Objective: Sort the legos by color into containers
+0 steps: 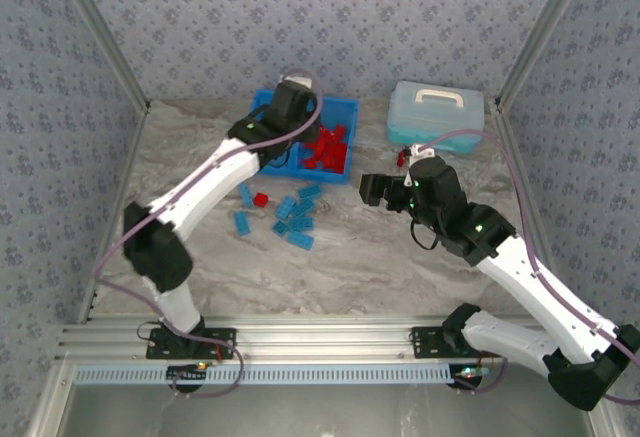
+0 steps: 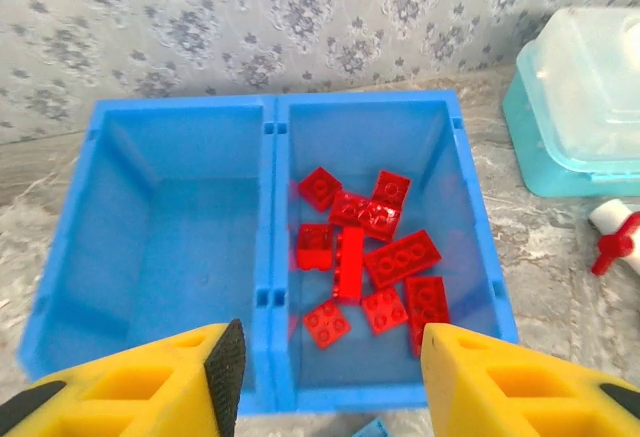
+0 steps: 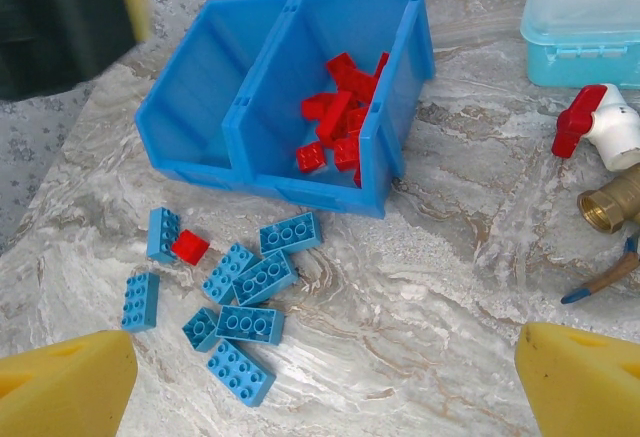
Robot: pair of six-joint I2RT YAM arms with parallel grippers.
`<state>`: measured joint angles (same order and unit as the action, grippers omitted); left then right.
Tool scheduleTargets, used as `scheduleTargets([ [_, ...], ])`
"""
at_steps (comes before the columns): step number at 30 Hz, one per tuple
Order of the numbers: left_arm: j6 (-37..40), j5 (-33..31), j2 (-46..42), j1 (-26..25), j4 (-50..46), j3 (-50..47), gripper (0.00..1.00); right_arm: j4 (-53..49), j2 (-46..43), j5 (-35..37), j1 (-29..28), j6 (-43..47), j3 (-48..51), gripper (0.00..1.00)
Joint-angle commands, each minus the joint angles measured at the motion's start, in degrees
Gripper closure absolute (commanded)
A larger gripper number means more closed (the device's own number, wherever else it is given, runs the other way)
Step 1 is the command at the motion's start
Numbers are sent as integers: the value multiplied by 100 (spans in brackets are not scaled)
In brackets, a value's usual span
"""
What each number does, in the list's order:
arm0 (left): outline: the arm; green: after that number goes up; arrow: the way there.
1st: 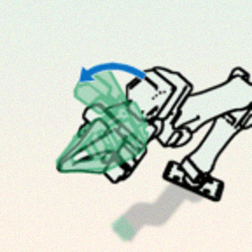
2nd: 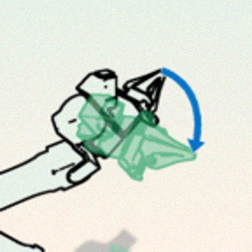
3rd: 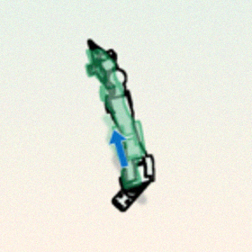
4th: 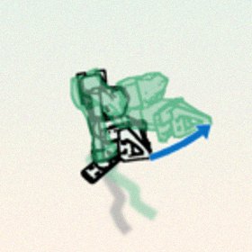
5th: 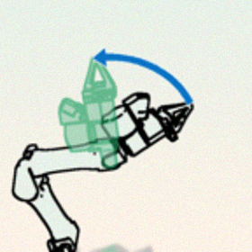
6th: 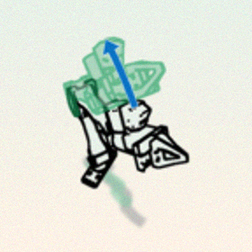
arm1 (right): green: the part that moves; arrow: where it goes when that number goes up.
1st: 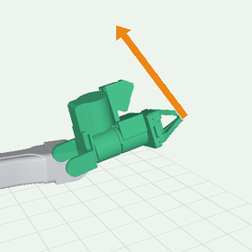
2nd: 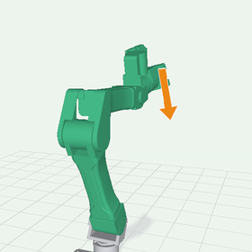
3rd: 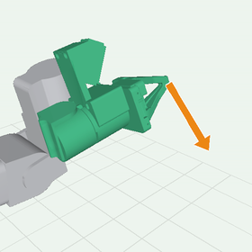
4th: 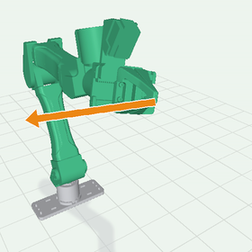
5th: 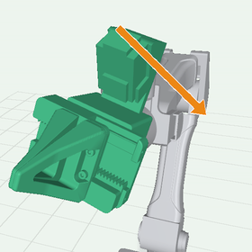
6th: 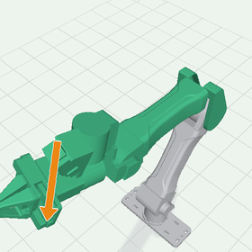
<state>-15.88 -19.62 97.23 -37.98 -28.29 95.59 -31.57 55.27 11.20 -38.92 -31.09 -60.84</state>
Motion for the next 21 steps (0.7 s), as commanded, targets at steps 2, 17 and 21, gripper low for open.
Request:
scheduleTargets([
  [2, 210, 350, -812, 107, -35, -1249, 49, 31, -37, 50, 11, -55, -24, 0],
  [17, -67, 964, -381, 1001, 90, -2912, 49, 784, 874, -1202, -764, 683, -214, 0],
  [21, 97, 1033, 158, 1106, 236, -2750, 48, 754, 986, -1073, -877, 643, -270, 0],
])
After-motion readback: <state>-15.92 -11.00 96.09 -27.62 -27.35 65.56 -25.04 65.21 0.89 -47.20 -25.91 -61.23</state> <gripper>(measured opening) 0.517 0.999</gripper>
